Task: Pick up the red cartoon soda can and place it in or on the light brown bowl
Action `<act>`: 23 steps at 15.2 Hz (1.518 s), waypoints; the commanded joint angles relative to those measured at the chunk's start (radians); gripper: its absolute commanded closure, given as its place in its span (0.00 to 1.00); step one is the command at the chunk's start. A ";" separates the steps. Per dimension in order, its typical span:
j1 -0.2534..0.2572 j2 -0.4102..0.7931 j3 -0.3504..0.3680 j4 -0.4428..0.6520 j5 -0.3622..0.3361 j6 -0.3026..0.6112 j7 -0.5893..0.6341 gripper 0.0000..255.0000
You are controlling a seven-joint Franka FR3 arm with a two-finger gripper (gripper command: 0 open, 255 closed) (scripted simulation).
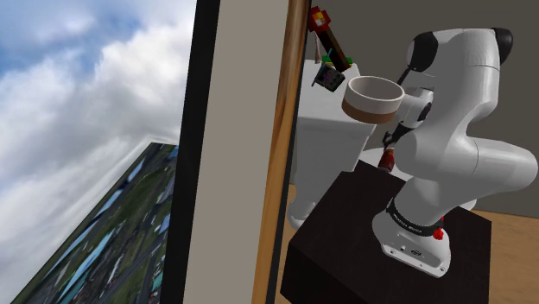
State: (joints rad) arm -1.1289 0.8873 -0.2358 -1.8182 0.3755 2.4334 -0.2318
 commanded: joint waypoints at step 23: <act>0.062 -0.289 -0.082 -0.116 -0.082 -0.171 0.051 1.00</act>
State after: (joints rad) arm -1.0697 0.6104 -0.3139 -1.9323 0.2974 2.2718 -0.1846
